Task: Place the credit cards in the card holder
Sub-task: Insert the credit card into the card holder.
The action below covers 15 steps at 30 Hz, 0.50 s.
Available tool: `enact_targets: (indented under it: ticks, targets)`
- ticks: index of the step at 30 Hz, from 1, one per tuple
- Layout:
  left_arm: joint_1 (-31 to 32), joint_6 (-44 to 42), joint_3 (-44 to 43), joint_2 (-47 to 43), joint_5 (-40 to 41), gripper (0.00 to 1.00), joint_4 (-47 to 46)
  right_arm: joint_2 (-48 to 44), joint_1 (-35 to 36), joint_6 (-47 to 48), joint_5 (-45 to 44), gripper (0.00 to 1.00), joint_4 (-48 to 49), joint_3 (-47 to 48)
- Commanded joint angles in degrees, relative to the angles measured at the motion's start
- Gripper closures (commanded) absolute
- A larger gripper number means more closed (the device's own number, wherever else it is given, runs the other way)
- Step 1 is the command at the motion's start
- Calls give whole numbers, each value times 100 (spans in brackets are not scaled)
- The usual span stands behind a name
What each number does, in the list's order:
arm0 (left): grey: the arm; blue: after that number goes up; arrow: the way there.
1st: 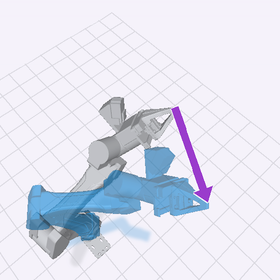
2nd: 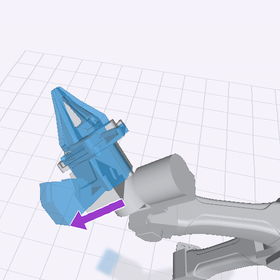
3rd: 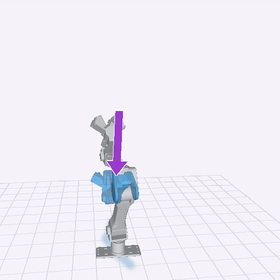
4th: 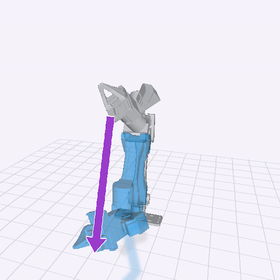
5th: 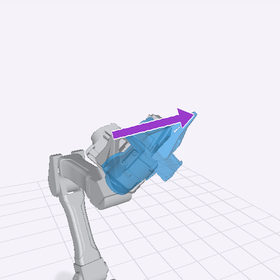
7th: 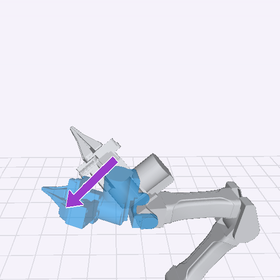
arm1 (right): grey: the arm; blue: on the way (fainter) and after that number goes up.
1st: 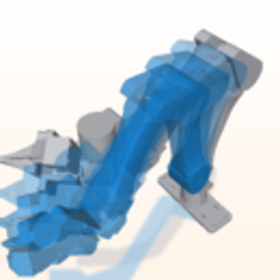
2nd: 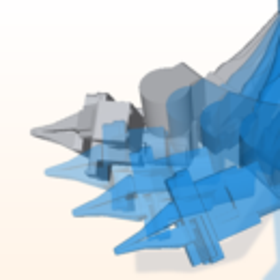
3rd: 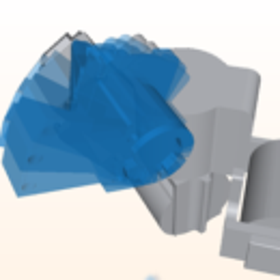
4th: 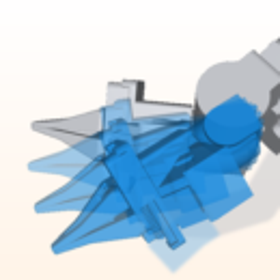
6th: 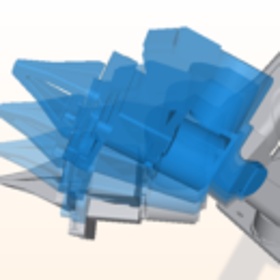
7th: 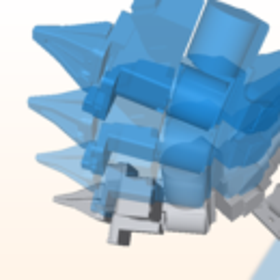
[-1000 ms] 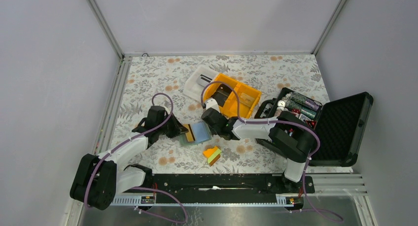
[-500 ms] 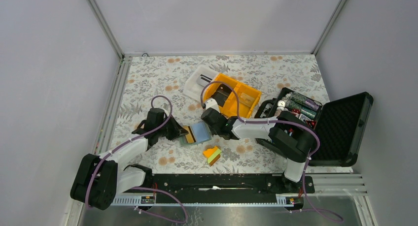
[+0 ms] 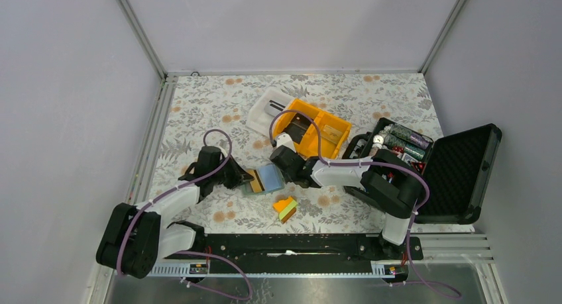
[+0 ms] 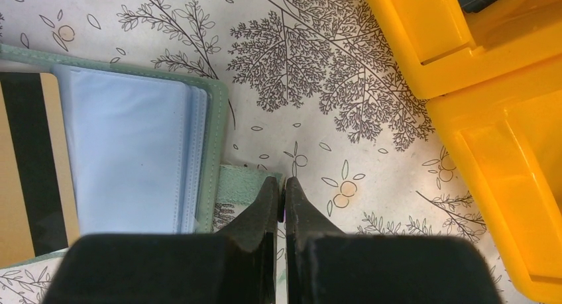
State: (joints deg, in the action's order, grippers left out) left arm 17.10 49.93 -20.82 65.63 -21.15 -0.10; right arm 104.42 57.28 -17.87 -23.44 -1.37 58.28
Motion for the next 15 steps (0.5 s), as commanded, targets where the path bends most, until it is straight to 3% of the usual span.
enact_targets:
  ticks: [1, 15]
  targets:
    - [-43, -130, 69, 226, -181, 100, -534, 91, 56, -68, -246, 100, -132, 228]
    - [-49, -183, 106, 610, -353, 100, -683, 173, 74, -42, -283, 100, -249, 340]
